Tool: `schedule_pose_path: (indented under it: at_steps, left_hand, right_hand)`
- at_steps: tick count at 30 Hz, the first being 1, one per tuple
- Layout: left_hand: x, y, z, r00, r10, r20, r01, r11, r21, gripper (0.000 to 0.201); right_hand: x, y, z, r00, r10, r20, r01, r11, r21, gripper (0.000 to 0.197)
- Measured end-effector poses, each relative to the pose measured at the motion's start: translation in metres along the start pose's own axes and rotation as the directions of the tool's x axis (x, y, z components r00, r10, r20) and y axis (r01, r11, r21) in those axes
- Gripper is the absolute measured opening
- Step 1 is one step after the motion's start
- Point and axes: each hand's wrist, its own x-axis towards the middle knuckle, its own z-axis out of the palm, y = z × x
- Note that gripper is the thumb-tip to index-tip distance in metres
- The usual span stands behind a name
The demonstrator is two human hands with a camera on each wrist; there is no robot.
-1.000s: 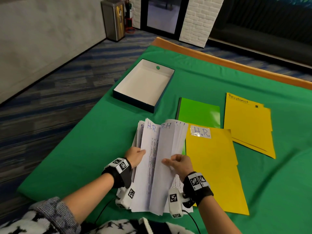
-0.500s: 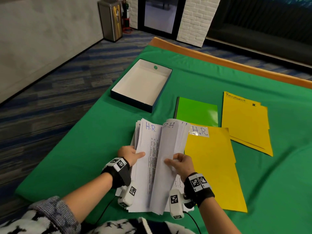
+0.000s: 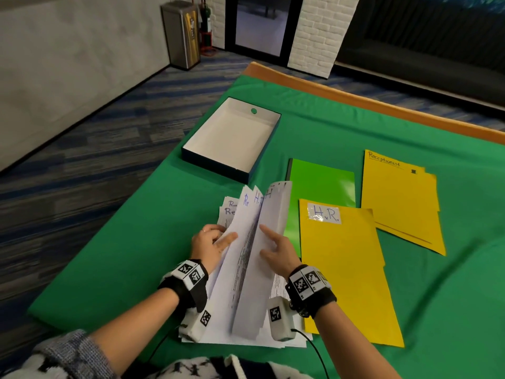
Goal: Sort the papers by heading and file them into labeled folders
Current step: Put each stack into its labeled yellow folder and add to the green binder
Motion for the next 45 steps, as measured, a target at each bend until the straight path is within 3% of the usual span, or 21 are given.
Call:
schedule_pose_path:
  at_steps: [3, 7, 9, 12, 14, 18, 21, 23, 25, 27, 29, 31, 33, 35, 36, 38, 39, 40, 42, 45]
  left_hand:
    - [0.003, -0.003, -0.001, 0.999, -0.043, 0.023, 0.043, 0.999, -0.009, 0.047]
    - [0.006, -0.004, -0.003, 0.985, -0.149, 0.087, 0.152, 0.988, -0.034, 0.009]
    - [0.003, 0.003, -0.005, 0.974, -0.206, 0.093, 0.219, 0.96, -0.172, 0.041]
    - [0.002, 0.007, -0.001, 0.974, -0.162, 0.16, 0.192, 0.962, -0.192, 0.041]
    - [0.004, 0.0, 0.004, 0.973, -0.129, 0.193, 0.158, 0.977, -0.145, 0.039]
    - [0.01, -0.013, -0.001, 0.972, -0.169, 0.165, 0.169, 0.986, 0.012, 0.042]
    - [0.007, -0.014, -0.004, 0.991, -0.109, 0.074, 0.087, 0.965, 0.246, 0.029]
    - [-0.001, -0.001, -0.004, 0.993, -0.027, 0.113, 0.004, 0.979, 0.203, 0.05]
    - [-0.008, 0.02, -0.001, 0.957, -0.075, 0.281, 0.062, 0.997, 0.054, 0.083]
    - [-0.012, 0.034, 0.005, 0.902, -0.16, 0.401, 0.222, 0.969, -0.111, 0.097]
    - [-0.011, 0.038, 0.007, 0.896, -0.208, 0.392, 0.311, 0.924, -0.223, 0.084]
    - [-0.008, 0.037, 0.003, 0.915, -0.232, 0.33, 0.324, 0.91, -0.259, 0.056]
    - [-0.007, 0.039, -0.006, 0.938, -0.231, 0.258, 0.302, 0.911, -0.282, 0.029]
    - [-0.008, 0.039, -0.013, 0.936, -0.22, 0.276, 0.301, 0.906, -0.297, 0.028]
    - [-0.008, 0.039, -0.014, 0.918, -0.217, 0.333, 0.316, 0.907, -0.279, 0.046]
    - [-0.011, 0.038, -0.01, 0.861, -0.237, 0.449, 0.351, 0.917, -0.19, 0.103]
    - [-0.013, 0.038, -0.006, 0.838, -0.247, 0.487, 0.335, 0.936, -0.103, 0.122]
    - [-0.015, 0.037, -0.002, 0.829, -0.249, 0.5, 0.287, 0.958, 0.001, 0.129]
    - [-0.019, 0.033, 0.006, 0.852, -0.255, 0.458, 0.153, 0.957, 0.248, 0.121]
    - [-0.013, 0.026, 0.005, 0.907, -0.268, 0.326, 0.172, 0.94, 0.294, 0.057]
  right_hand:
    - [0.005, 0.002, 0.008, 0.992, 0.128, 0.005, -0.128, 0.99, 0.051, 0.057]
    - [0.007, 0.005, 0.016, 0.982, 0.188, 0.016, -0.189, 0.981, 0.047, 0.062]
    - [0.007, 0.006, 0.022, 0.978, 0.209, 0.03, -0.21, 0.975, 0.066, 0.083]
    - [0.01, 0.007, 0.033, 0.983, 0.177, 0.047, -0.174, 0.983, -0.064, 0.096]
    - [0.013, 0.011, 0.036, 0.982, 0.18, 0.056, -0.174, 0.98, -0.095, 0.085]
    - [0.016, 0.029, 0.025, 0.984, 0.175, -0.006, -0.176, 0.983, -0.047, 0.043]
    - [0.012, 0.036, 0.017, 0.985, 0.155, -0.071, -0.15, 0.987, 0.063, 0.041]
    - [0.008, 0.034, 0.016, 0.994, 0.031, -0.105, -0.024, 0.998, 0.066, 0.049]
    - [-0.002, 0.024, 0.018, 0.991, -0.116, -0.061, 0.118, 0.992, 0.035, 0.063]
    - [-0.012, 0.016, 0.023, 0.97, -0.229, 0.085, 0.227, 0.973, 0.034, 0.079]
    - [-0.026, 0.008, 0.029, 0.944, -0.215, 0.249, 0.189, 0.974, 0.123, 0.095]
    - [-0.036, 0.007, 0.031, 0.921, -0.192, 0.339, 0.133, 0.973, 0.189, 0.104]
    - [-0.045, 0.013, 0.027, 0.891, -0.183, 0.415, 0.149, 0.982, 0.114, 0.091]
    - [-0.052, 0.015, 0.024, 0.84, -0.165, 0.517, 0.151, 0.986, 0.069, 0.055]
    - [-0.054, 0.014, 0.024, 0.812, -0.165, 0.56, 0.142, 0.986, 0.086, 0.039]
    - [-0.059, 0.009, 0.032, 0.773, -0.164, 0.613, 0.162, 0.985, 0.06, 0.019]
    - [-0.06, 0.008, 0.038, 0.764, -0.141, 0.629, 0.199, 0.98, -0.022, 0.01]
    - [-0.059, 0.008, 0.043, 0.759, -0.109, 0.642, 0.241, 0.963, -0.122, 0.006]
    - [-0.054, 0.011, 0.054, 0.765, -0.091, 0.638, 0.327, 0.908, -0.262, 0.008]
    - [-0.053, 0.011, 0.057, 0.761, -0.09, 0.642, 0.41, 0.834, -0.37, 0.016]
